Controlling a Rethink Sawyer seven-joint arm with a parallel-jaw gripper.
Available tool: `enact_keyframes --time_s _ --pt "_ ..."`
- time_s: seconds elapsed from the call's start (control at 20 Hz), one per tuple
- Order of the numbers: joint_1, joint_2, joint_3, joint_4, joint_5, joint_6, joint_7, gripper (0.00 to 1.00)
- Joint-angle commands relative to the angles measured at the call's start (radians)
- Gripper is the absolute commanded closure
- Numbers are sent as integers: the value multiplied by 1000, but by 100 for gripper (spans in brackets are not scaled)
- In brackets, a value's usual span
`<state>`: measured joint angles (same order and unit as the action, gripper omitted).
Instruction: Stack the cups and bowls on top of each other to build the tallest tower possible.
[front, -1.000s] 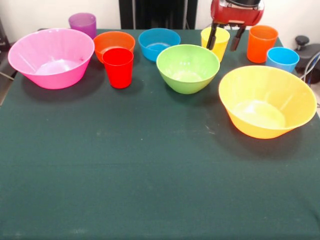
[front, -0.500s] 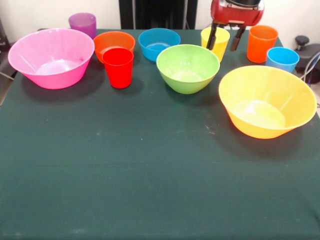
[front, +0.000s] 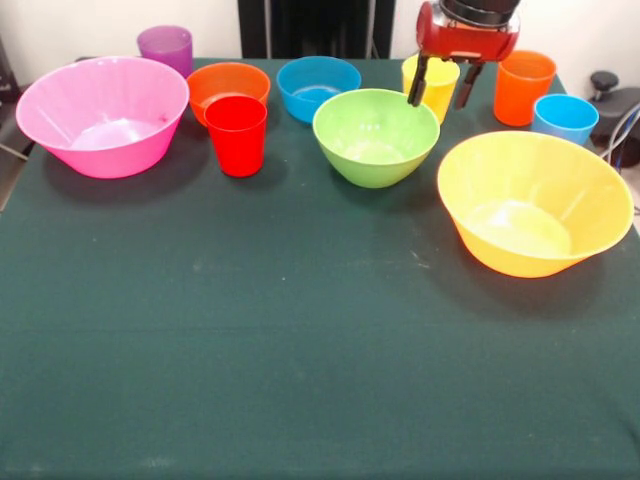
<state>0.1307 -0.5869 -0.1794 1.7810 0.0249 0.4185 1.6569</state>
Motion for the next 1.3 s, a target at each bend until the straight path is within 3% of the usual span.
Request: enact_keyframes --time_s 0.05,1.3 --pt "-25 78 75 -43 16 2 151 0" --pt "-35 91 78 -28 16 -35 156 0"
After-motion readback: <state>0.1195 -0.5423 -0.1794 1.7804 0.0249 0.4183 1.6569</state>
